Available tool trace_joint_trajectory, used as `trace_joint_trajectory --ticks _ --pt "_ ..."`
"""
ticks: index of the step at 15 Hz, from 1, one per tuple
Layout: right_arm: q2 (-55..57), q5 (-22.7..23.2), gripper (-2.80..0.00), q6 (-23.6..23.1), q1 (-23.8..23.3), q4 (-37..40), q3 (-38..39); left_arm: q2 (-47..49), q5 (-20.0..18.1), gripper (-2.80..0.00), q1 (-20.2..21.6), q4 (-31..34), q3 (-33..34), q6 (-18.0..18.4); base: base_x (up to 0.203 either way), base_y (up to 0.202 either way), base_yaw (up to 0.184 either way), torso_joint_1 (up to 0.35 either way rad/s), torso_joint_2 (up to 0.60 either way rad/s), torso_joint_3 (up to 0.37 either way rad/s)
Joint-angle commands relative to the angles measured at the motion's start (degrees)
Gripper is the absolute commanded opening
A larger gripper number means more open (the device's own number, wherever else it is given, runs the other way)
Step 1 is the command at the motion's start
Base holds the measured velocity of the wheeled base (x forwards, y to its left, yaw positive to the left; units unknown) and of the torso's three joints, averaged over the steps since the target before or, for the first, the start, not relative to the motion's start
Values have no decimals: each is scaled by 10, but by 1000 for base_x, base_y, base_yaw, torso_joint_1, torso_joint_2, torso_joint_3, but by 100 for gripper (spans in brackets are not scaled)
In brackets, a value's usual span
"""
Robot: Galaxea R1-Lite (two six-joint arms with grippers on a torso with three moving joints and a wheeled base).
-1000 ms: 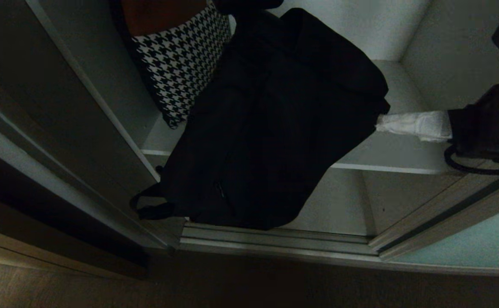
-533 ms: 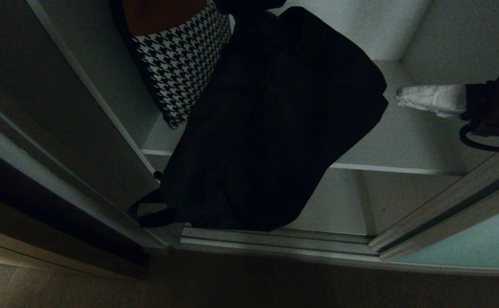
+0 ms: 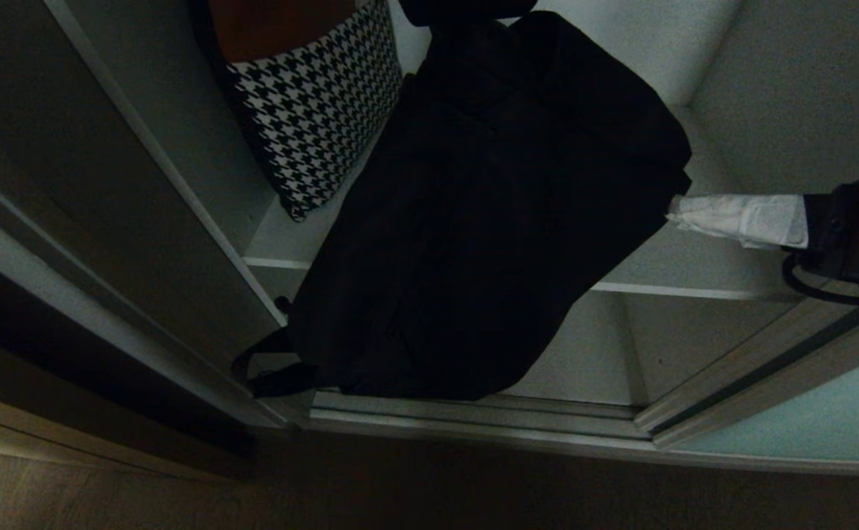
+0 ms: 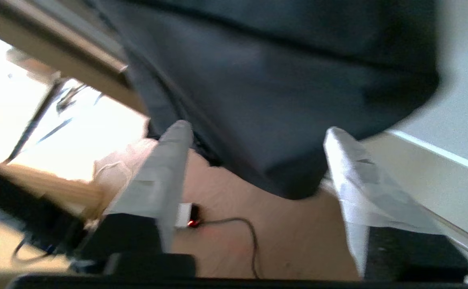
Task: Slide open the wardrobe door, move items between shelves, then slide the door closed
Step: Place the bag on the higher shelf
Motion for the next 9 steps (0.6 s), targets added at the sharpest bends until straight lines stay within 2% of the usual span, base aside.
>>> trace_joint_trajectory --ticks 1,5,9 --pt "15 6 0 2 1 -13 4 2 -2 -280 -3 -1 0 -1 0 0 0 0 0 0" --pt "60 4 0 0 -1 -121 22 0 -2 -280 -16 -1 0 -1 0 0 0 0 0 0" --pt "12 2 0 3 -32 -121 35 -3 -2 -280 -16 0 0 -1 0 0 0 0 0 0"
